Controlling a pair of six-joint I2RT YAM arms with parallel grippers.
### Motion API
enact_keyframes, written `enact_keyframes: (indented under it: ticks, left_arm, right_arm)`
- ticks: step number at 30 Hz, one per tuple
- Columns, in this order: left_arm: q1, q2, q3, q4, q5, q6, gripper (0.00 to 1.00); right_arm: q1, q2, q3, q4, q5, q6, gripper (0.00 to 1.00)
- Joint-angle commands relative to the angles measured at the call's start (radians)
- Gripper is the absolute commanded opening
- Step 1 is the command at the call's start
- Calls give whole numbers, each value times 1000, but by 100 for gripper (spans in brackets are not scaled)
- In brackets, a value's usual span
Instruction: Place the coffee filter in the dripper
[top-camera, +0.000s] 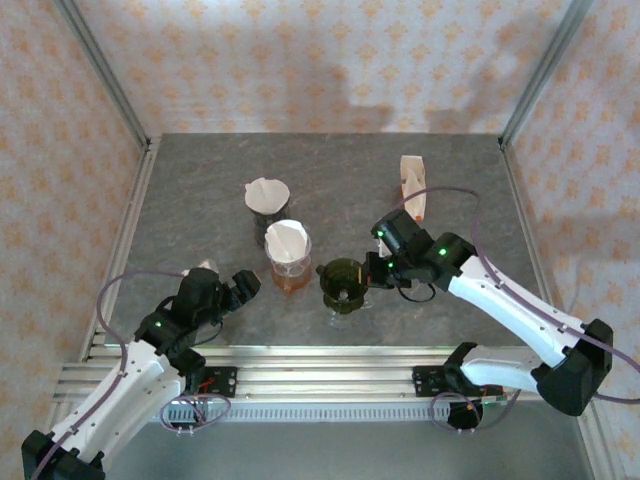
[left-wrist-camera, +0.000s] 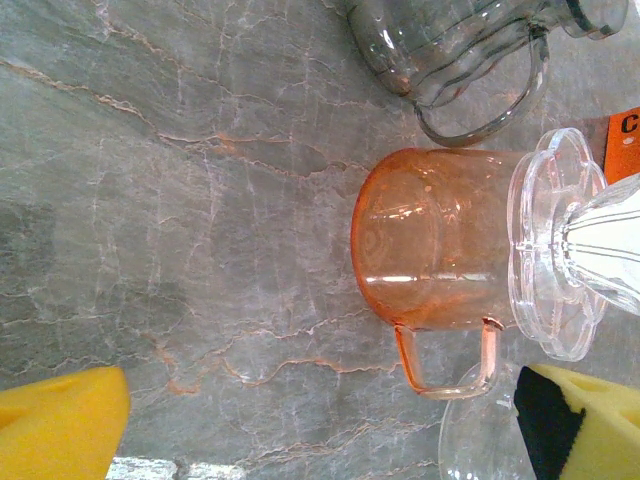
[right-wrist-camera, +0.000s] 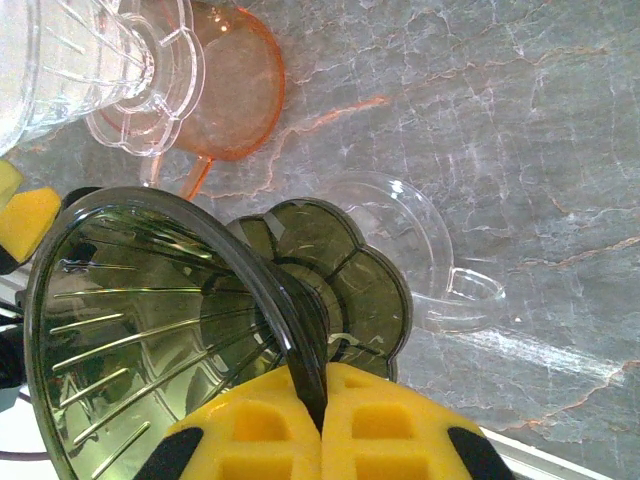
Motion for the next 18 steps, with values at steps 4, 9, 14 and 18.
enact_keyframes:
  ticks: [4, 9, 14, 18]
  left_arm:
    - [5, 0, 6, 7, -17, -11, 100]
    - [4, 0, 5, 7, -18, -11, 100]
    - [4, 0, 2, 11, -18, -13, 100]
    - [5, 0, 1, 12, -19, -14, 100]
  right_arm:
    - [11, 0, -15, 70, 10, 24, 0]
    - [17, 2, -20, 73, 9, 25, 0]
    - [22, 0, -25, 61, 23, 19, 0]
    - [25, 0, -42, 69, 20, 22, 0]
